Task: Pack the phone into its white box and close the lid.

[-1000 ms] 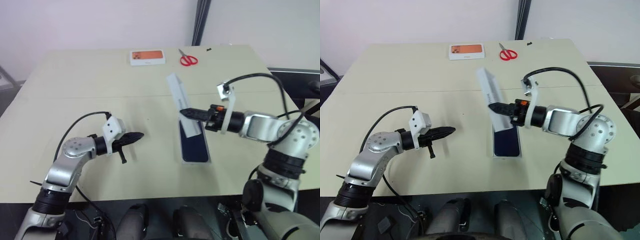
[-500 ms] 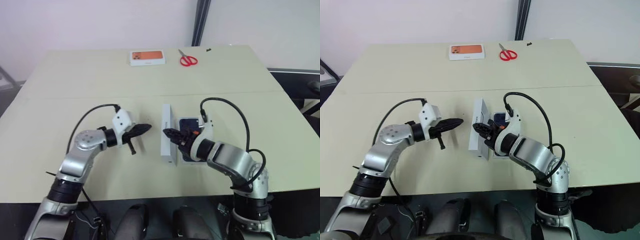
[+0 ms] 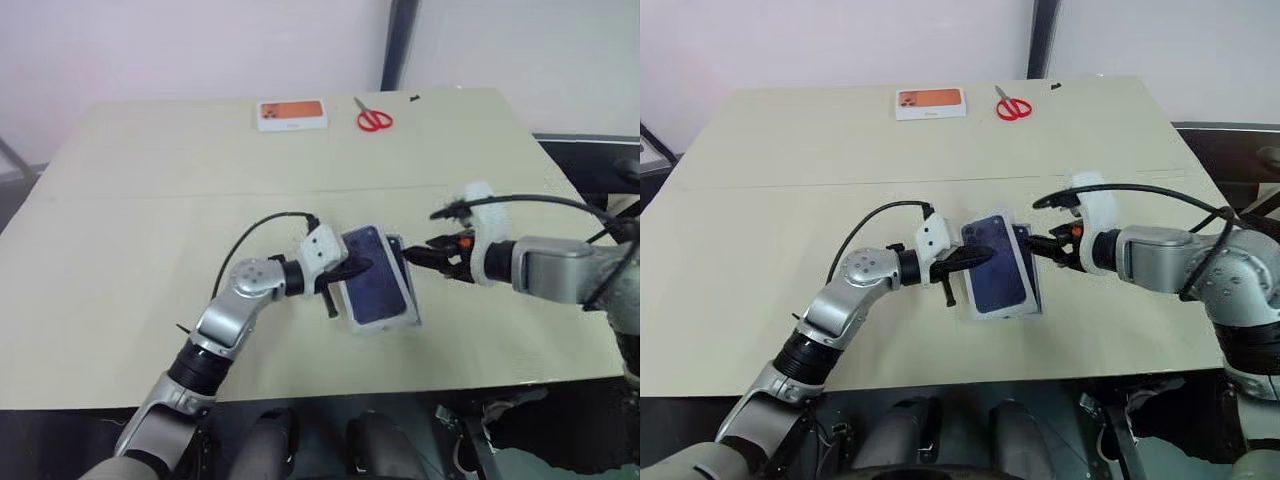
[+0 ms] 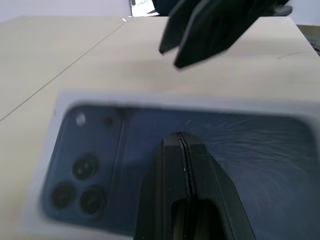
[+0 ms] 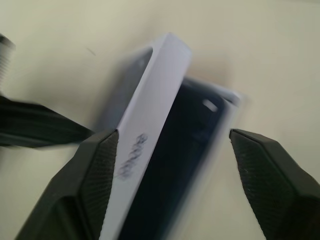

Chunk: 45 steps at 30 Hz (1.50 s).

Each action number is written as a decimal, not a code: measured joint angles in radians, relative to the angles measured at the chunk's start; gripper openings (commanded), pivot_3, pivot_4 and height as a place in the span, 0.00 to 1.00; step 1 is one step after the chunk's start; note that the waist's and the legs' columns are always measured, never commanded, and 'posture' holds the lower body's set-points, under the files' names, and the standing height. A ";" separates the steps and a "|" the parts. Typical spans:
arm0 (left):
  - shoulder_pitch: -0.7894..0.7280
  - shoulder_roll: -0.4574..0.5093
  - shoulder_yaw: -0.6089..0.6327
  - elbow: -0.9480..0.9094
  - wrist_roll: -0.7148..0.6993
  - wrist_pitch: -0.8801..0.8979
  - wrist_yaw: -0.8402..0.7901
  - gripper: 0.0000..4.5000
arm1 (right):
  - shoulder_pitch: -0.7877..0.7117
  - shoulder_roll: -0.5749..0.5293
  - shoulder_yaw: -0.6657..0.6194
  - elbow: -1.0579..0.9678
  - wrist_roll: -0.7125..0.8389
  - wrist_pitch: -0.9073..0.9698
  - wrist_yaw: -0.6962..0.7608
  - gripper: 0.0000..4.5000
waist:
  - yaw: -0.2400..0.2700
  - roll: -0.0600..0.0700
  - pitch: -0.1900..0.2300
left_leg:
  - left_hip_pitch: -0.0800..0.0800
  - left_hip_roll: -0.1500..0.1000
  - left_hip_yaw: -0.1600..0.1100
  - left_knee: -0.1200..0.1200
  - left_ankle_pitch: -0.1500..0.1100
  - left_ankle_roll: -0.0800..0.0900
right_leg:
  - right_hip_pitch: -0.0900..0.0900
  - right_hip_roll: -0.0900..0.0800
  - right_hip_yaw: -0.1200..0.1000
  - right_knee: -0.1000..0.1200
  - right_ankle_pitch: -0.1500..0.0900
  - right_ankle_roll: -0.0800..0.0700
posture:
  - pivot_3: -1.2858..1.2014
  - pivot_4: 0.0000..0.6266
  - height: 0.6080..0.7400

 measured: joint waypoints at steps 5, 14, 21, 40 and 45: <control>0.000 0.011 0.022 -0.018 -0.003 0.019 0.022 0.00 | 0.018 -0.050 0.058 -0.038 -0.233 -0.084 0.188 0.02 | 0.003 0.000 0.000 | 0.000 0.000 0.000 0.001 0.000 0.000 | 0.000 0.000 0.000 0.000 0.000 0.000 | 0.52 0.24 1.00; 0.059 0.232 0.117 -0.151 -0.055 0.210 -0.037 0.00 | 0.089 -0.070 0.150 -0.114 -0.541 -0.216 0.426 0.02 | 0.002 0.000 0.000 | 0.000 0.000 0.000 0.000 0.000 0.000 | 0.000 0.000 0.000 0.000 0.000 0.000 | 0.52 0.24 1.00; 0.061 0.235 0.027 -0.187 -0.048 0.315 -0.060 0.00 | 0.091 -0.051 0.153 -0.138 -0.642 -0.226 0.515 0.02 | 0.021 0.000 0.000 | 0.000 -0.001 -0.001 0.002 0.000 0.000 | 0.001 -0.001 0.000 -0.001 0.000 0.000 | 0.52 0.24 1.00; -0.016 0.004 -0.001 -0.038 0.024 0.289 0.110 0.00 | 0.122 0.005 0.159 -0.147 -0.824 -0.235 0.602 0.02 | 0.025 0.000 0.000 | 0.000 -0.001 -0.001 0.003 0.000 0.000 | 0.001 -0.001 0.000 0.000 0.000 0.000 | 0.52 0.24 1.00; -0.031 -0.006 0.027 -0.038 0.021 0.288 0.109 0.00 | 0.126 0.025 0.158 -0.145 -0.843 -0.228 0.612 0.02 | 0.025 0.000 0.000 | 0.000 -0.001 0.000 0.003 0.000 0.000 | 0.001 -0.001 0.000 0.000 0.000 0.000 | 0.52 0.24 1.00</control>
